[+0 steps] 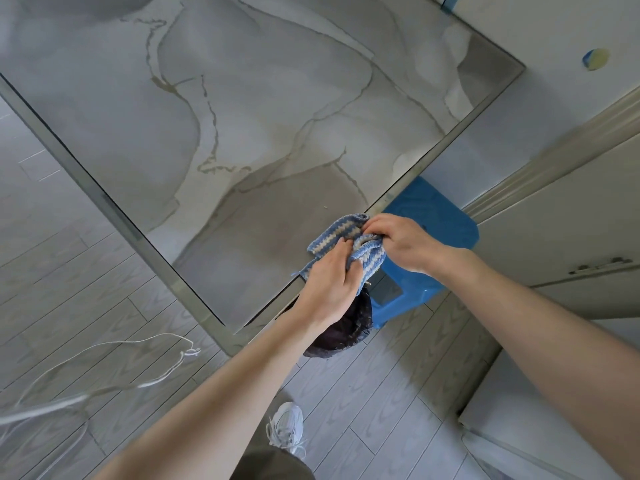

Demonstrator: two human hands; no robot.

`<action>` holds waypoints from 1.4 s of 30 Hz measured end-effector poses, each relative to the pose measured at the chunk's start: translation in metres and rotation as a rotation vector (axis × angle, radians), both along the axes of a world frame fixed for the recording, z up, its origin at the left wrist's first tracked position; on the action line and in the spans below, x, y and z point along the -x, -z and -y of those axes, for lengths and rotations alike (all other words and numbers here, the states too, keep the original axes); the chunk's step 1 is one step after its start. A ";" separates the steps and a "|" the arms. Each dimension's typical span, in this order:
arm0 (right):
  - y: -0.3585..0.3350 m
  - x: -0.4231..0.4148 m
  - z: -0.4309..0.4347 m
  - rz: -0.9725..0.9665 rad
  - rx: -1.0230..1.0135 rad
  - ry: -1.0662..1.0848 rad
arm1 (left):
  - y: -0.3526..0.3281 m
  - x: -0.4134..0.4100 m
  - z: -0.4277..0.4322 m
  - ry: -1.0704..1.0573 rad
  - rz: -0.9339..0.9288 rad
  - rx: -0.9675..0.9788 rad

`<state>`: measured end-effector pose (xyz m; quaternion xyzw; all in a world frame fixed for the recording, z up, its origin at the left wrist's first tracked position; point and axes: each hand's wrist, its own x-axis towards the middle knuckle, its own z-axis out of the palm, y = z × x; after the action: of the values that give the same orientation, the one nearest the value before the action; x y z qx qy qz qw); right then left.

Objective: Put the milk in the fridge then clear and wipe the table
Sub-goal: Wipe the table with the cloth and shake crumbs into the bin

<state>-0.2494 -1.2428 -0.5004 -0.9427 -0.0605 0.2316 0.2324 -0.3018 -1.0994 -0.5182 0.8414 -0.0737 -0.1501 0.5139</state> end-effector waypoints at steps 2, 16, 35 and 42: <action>0.002 0.002 0.008 0.002 -0.004 0.017 | 0.001 0.001 0.006 -0.004 0.008 0.009; 0.089 0.022 0.030 -0.026 -0.062 0.162 | 0.088 0.011 0.021 0.054 0.004 -0.059; 0.384 0.041 0.029 -0.193 -0.142 0.496 | 0.370 -0.024 0.011 0.060 0.117 -0.541; 0.419 0.040 0.032 -0.141 -0.153 0.540 | 0.410 -0.043 0.007 0.124 0.056 -0.527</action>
<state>-0.2893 -1.2748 -0.9196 -0.8861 0.1916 0.2213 0.3595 -0.2587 -1.1060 -0.9278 0.9439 -0.0976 -0.1721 0.2645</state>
